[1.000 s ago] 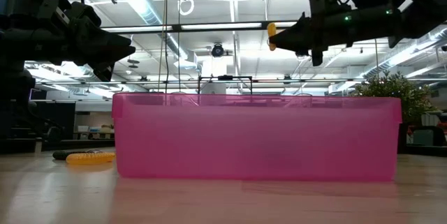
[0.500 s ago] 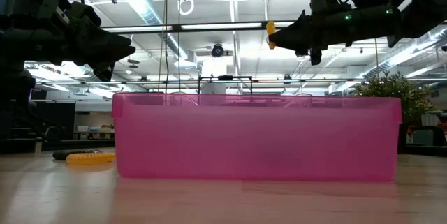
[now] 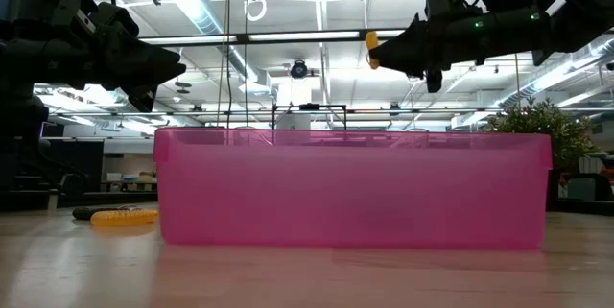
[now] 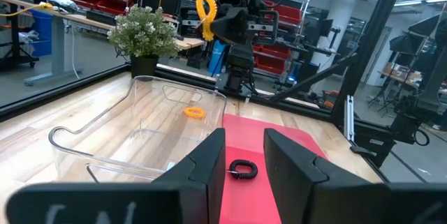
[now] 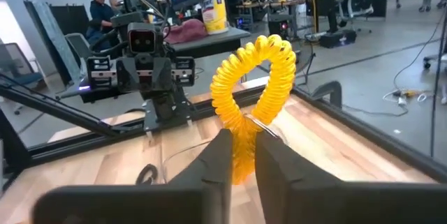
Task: Sort spring keychains
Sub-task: Put the yellow spring keychain into the transparent bin
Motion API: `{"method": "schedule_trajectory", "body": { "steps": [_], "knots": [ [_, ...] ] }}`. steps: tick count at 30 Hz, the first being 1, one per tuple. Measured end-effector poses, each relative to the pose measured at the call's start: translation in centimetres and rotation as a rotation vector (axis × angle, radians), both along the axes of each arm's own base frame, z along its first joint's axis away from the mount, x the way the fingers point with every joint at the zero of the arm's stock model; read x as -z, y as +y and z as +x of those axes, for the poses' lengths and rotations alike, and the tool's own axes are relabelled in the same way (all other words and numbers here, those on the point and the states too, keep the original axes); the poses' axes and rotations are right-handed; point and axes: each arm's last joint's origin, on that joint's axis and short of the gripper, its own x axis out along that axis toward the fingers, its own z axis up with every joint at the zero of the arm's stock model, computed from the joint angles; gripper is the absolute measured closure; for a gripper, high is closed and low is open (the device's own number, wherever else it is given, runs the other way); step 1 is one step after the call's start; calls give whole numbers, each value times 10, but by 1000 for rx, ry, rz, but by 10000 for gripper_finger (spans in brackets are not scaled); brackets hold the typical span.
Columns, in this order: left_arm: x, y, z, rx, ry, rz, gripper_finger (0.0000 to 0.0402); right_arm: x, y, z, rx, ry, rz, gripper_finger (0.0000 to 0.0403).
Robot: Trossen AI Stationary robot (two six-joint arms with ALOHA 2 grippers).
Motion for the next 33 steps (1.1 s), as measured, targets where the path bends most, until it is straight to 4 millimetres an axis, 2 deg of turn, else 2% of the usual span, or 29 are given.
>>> {"method": "schedule_trajectory", "body": {
  "steps": [10,15,20,33],
  "knots": [
    [0,0,0,0,0,0,298,0,0,0,2,-5,2,146],
    [0,0,0,0,0,0,298,-1,0,0,3,-7,2,83],
    [0,0,0,0,0,0,298,-2,0,0,3,-18,1,67],
    [0,0,0,0,0,0,298,-4,0,-5,3,21,5,97]
  ]
}}
